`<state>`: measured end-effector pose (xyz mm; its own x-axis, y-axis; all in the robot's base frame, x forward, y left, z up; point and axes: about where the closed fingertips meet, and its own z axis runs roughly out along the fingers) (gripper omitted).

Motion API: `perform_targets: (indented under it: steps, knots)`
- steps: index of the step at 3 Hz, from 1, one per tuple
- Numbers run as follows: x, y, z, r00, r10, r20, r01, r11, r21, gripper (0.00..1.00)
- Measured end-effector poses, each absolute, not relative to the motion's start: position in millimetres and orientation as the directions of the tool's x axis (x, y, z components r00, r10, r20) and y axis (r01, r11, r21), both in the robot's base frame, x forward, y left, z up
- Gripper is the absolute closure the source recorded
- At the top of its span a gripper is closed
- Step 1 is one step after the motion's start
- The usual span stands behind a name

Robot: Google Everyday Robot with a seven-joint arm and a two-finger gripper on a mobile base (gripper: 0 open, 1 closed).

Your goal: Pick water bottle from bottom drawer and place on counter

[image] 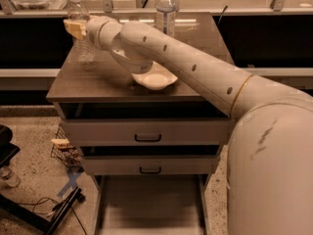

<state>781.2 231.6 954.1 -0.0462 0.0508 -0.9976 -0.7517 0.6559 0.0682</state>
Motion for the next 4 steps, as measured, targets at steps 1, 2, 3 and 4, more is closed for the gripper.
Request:
perform_targets:
  steps: [1,2,3,4]
  knots:
    - [792,244,949,-0.014,0.007,-1.0,-0.763,0.646,0.015,1.0]
    - [804,252,938,0.004,-0.034,-0.999,-0.77,0.638,-0.025,1.0]
    - [809,256,925,-0.001,-0.054,-0.999,-0.771,0.635,-0.034,1.0]
    - [810,258,915,-0.012,-0.059,-0.998,-0.772,0.635,-0.028,1.0]
